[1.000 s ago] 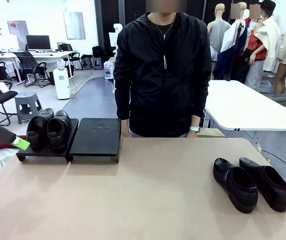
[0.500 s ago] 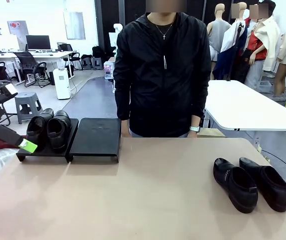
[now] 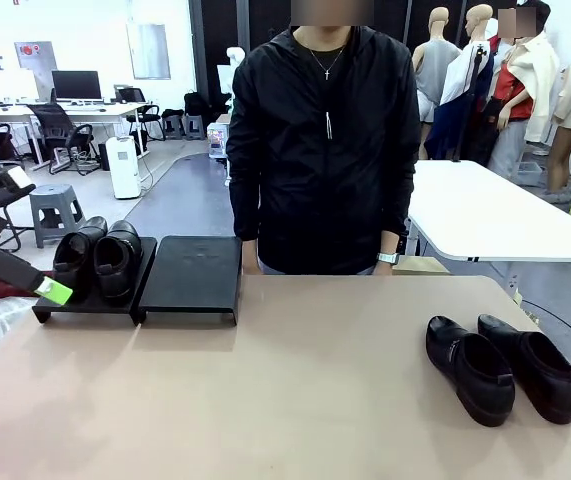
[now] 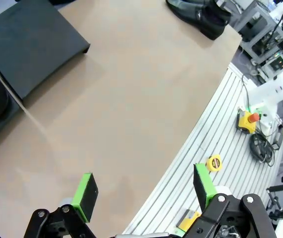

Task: Organize the shoes by placing them on the stand.
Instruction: Pick up one Shoe and place it in the middle of the table.

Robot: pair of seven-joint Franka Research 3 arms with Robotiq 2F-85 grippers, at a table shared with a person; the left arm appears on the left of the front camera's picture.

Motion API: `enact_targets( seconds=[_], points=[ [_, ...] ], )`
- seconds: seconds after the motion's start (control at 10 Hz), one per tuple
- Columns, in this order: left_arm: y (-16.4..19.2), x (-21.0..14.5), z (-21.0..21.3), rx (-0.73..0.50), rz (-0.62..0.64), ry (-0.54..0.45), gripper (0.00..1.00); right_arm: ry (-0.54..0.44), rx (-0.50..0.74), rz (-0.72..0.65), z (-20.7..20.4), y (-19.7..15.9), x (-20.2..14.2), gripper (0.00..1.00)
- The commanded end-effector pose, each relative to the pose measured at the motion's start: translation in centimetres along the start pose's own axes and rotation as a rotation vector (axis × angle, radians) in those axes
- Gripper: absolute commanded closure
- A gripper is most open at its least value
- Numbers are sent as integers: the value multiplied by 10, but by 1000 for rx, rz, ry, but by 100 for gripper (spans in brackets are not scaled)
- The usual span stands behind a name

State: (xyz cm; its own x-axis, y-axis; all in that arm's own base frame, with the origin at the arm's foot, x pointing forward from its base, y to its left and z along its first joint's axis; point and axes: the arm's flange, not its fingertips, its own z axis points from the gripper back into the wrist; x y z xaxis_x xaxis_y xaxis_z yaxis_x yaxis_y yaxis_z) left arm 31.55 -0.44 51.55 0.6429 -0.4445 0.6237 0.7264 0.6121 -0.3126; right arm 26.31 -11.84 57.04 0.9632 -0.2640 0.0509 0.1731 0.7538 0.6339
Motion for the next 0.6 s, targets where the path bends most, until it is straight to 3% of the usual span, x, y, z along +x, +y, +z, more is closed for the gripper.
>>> enact_targets(
  seconds=[0.0,0.1,0.2,0.3,0.5],
  points=[
    [2,0,2,-13,6,-5,0,0,16,-14,3,3,0,0],
    [2,0,2,-13,6,-5,0,0,0,0,0,0,0,0],
    [2,0,2,-13,6,-5,0,62,-483,-8,-38,30,-3,0],
    [2,0,2,-13,6,-5,0,-31,-811,-87,-80,53,13,0],
    [2,0,2,-13,6,-5,0,-98,-964,-107,-122,71,57,0]
  ],
)
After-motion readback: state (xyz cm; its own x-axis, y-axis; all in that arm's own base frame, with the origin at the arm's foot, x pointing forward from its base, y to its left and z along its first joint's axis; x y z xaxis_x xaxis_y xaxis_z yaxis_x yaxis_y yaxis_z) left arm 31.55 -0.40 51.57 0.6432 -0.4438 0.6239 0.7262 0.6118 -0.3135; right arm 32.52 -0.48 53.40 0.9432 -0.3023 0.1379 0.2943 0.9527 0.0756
